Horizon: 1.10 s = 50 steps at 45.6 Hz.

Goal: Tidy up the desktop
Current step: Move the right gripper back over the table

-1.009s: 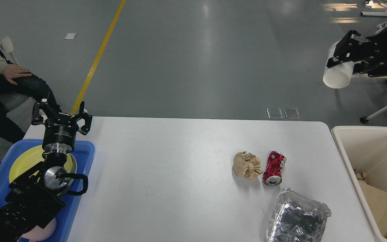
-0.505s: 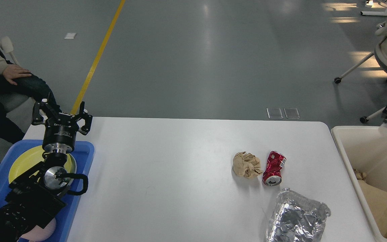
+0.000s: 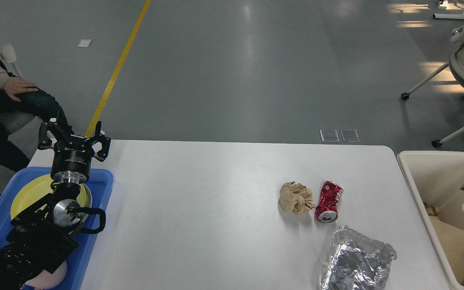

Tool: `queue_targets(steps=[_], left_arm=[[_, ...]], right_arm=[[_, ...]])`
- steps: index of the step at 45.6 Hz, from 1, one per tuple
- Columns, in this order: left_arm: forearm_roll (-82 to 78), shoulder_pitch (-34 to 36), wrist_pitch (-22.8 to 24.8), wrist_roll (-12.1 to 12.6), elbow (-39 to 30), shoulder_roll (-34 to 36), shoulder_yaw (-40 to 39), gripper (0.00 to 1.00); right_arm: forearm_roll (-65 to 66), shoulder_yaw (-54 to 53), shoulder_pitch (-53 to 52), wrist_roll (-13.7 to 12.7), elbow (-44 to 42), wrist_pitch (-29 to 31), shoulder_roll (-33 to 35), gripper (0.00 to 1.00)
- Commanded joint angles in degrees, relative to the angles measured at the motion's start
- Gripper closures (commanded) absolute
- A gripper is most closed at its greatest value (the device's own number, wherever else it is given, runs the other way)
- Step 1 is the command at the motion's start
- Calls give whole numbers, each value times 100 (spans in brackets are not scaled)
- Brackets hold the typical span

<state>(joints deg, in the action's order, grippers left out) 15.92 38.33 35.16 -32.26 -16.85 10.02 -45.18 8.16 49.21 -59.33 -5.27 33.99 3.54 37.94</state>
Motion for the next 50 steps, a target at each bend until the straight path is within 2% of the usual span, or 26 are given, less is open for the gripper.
queue_targets(steps=[1, 12, 26, 30, 34, 41, 50], left_arm=[[-1, -1, 0, 0, -11, 0, 0, 4], [-1, -10, 0, 0, 6, 0, 0, 4], [-1, -1, 0, 0, -11, 0, 0, 4], [-1, -10, 0, 0, 6, 0, 0, 4], [-1, -1, 0, 0, 6, 0, 0, 4], [-1, -1, 0, 0, 6, 0, 0, 4], [-1, -1, 0, 0, 6, 0, 0, 4]], right_arm=[[10, 1, 61, 0, -6, 6, -112, 0], [54, 97, -254, -9, 169, 68, -411, 0], [63, 1714, -3145, -9, 2207, 129, -445, 0], [63, 2074, -3971, -18, 2866, 313, -612, 0], [72, 2461, -4753, -18, 3420, 743, -876, 0], [63, 2673, -5607, -18, 3993, 1886, -1324, 0], [28, 2664, -6398, -9, 4107, 3890, -1834, 0]])
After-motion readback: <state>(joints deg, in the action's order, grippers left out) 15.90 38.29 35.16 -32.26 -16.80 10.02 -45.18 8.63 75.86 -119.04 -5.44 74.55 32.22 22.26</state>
